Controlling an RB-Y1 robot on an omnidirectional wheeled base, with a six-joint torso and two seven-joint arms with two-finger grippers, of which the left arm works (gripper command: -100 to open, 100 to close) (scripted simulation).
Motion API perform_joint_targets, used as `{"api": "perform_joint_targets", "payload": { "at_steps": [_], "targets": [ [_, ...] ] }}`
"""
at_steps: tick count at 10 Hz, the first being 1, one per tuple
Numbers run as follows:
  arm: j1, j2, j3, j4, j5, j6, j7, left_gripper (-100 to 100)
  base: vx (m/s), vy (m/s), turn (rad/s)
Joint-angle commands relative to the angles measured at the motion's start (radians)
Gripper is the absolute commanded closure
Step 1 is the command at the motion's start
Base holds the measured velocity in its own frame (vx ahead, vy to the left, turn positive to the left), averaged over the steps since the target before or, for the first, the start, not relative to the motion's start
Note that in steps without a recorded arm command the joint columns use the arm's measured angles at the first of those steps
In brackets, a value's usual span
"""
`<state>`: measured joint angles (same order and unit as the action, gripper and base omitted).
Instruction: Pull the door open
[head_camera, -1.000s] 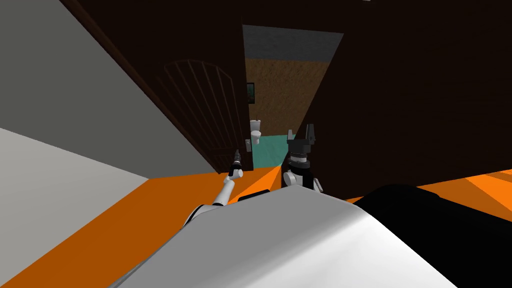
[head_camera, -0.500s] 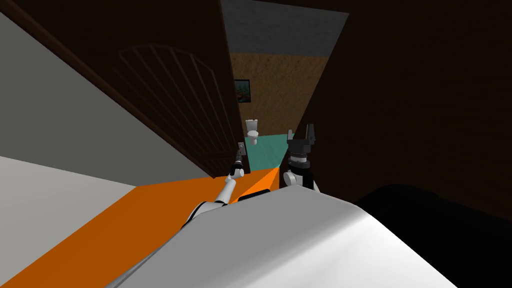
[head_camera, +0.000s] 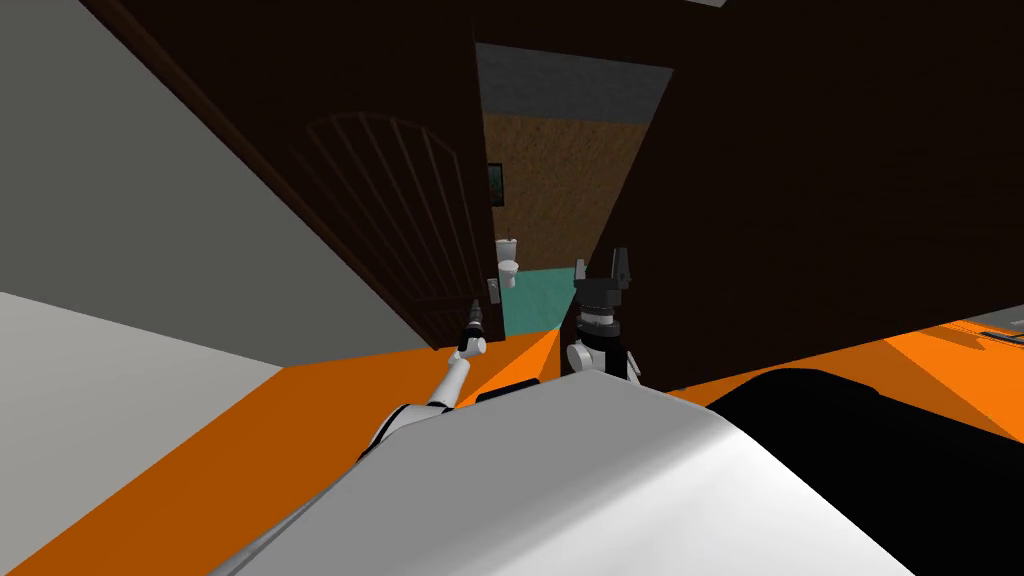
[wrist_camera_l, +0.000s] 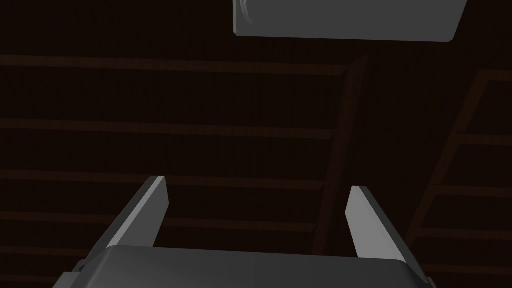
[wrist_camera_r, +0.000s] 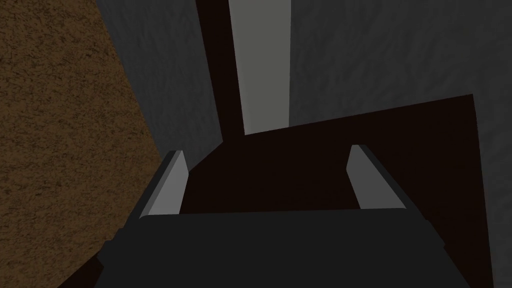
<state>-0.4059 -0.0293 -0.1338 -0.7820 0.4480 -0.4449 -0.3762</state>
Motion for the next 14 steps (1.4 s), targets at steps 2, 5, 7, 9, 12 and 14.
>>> {"api": "perform_joint_targets", "payload": {
  "at_steps": [2,5,7,9,12,14],
  "targets": [
    [-0.005,0.017,0.001,0.01,0.008,-0.008,-0.004,-100,-0.191,0.127,-0.078],
    [-0.006,0.039,0.005,0.013,0.021,-0.013,-0.017,-100,-0.202,0.094,-0.104],
    [-0.007,0.056,0.009,0.015,0.033,-0.017,-0.028,-100,-0.167,0.101,-0.145],
    [-0.009,0.075,0.014,0.019,0.049,-0.023,-0.044,-100,-0.207,0.079,-0.146],
    [-0.013,0.105,0.024,0.026,0.084,-0.037,-0.078,-100,-0.171,0.041,-0.265],
    [-0.016,0.12,0.032,0.031,0.11,-0.047,-0.102,-100,-0.11,-0.006,-0.251]
  ]
}}
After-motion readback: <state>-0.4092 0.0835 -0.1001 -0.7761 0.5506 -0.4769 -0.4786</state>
